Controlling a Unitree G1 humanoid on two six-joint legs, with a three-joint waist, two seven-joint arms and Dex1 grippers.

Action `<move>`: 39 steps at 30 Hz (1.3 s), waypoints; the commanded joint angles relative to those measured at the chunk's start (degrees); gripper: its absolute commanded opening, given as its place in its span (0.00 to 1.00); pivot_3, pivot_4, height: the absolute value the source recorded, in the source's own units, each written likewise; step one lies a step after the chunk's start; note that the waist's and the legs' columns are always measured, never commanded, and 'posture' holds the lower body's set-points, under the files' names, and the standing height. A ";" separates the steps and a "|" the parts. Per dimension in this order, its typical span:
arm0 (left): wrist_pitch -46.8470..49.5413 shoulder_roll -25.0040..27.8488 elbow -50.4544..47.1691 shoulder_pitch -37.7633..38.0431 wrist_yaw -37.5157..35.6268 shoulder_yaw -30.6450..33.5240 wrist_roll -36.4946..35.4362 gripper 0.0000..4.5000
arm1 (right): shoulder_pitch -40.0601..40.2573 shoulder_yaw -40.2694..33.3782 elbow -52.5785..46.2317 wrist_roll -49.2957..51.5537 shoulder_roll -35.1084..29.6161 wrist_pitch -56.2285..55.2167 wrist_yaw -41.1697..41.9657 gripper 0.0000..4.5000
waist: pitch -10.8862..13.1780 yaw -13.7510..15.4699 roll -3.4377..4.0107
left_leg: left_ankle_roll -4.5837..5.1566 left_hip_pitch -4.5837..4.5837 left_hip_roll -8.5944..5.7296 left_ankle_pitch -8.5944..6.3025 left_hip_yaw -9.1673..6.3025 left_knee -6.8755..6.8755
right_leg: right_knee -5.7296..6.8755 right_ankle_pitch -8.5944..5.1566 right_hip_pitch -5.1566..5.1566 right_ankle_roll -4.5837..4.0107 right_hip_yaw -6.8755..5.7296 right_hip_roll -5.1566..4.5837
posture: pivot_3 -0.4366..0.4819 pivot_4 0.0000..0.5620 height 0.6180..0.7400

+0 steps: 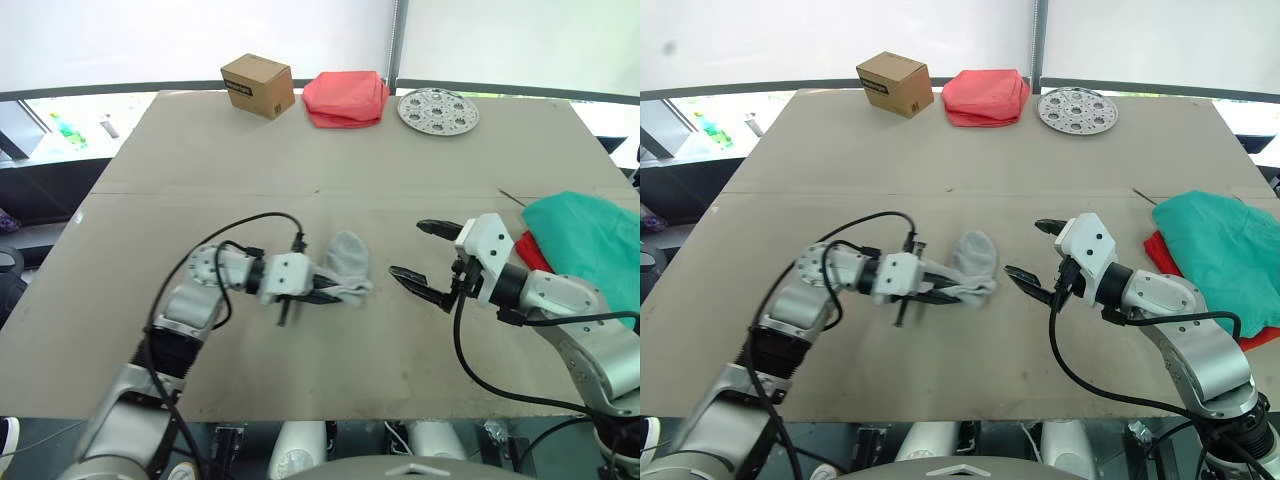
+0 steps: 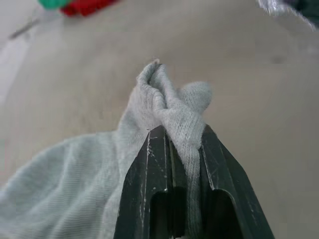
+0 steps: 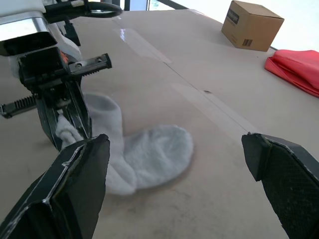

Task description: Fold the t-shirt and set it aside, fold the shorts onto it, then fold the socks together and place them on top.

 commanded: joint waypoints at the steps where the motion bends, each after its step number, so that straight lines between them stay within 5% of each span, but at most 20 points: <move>1: 6.72 -3.00 -2.11 -2.07 3.56 -2.59 1.71 0.01 | -0.36 -2.18 -1.69 0.54 -0.88 -0.98 0.25 1.00 | -0.01 -0.06 -0.02 | 0.00 0.00 -0.01 0.00 0.00 0.00 | 0.01 0.01 0.00 0.01 0.01 0.03 | 0.48 0.27 1.00; 5: 14.09 -4.13 -4.79 -1.71 6.29 -1.39 -0.22 0.42 | 0.49 -2.63 -2.90 0.84 -1.52 -0.37 -0.13 1.00 | -0.01 -0.23 -0.02 | -0.02 0.04 0.06 0.00 0.01 -0.01 | 0.08 0.02 -0.03 -0.01 0.10 0.19 | 0.48 0.27 1.00; 8: 22.99 0.12 -11.03 1.69 6.17 3.93 -6.19 0.74 | 2.67 -4.48 -3.65 1.72 -2.82 -0.38 0.60 1.00 | -0.01 -0.32 -0.02 | -0.04 0.06 0.16 0.00 -0.02 -0.06 | 0.10 0.03 -0.06 -0.03 0.10 0.28 | 0.48 0.27 1.00; 11: 31.05 5.59 -16.53 5.25 4.30 9.77 -13.47 0.74 | 5.07 -5.64 -3.79 1.86 -3.76 -0.89 1.10 1.00 | -0.01 -0.56 -0.01 | -0.05 0.10 0.25 0.00 -0.06 -0.08 | 0.14 -0.02 -0.07 0.01 0.10 0.30 | 0.48 0.27 1.00; 16: 29.29 8.87 -15.70 6.65 1.84 10.25 -13.70 0.74 | 7.30 -5.44 -4.38 1.61 -3.64 -1.18 0.76 1.00 | 0.00 0.08 0.01 | -0.05 0.10 0.12 -0.01 -0.07 -0.06 | 0.12 -0.13 -0.05 -0.12 0.01 0.08 | 0.48 0.27 1.00; 25: 19.02 3.44 -10.74 3.78 1.87 -0.23 -4.67 0.74 | 9.59 -1.11 -7.17 -1.50 -3.70 -0.38 -1.04 1.00 | -0.03 -0.06 -0.03 | -0.02 0.08 -0.11 0.00 -0.09 0.00 | 0.18 -0.03 0.00 -0.16 0.08 -0.07 | 0.48 0.27 1.00; 39: 7.95 -2.32 1.75 -3.50 -2.28 -3.86 -0.99 0.74 | 13.16 -2.23 -10.33 -2.96 -5.52 0.34 -2.32 1.00 | -0.05 -0.01 -0.06 | 0.00 0.06 -0.16 -0.01 -0.11 0.04 | 0.19 -0.04 -0.02 -0.01 0.07 -0.05 | 0.48 0.27 1.00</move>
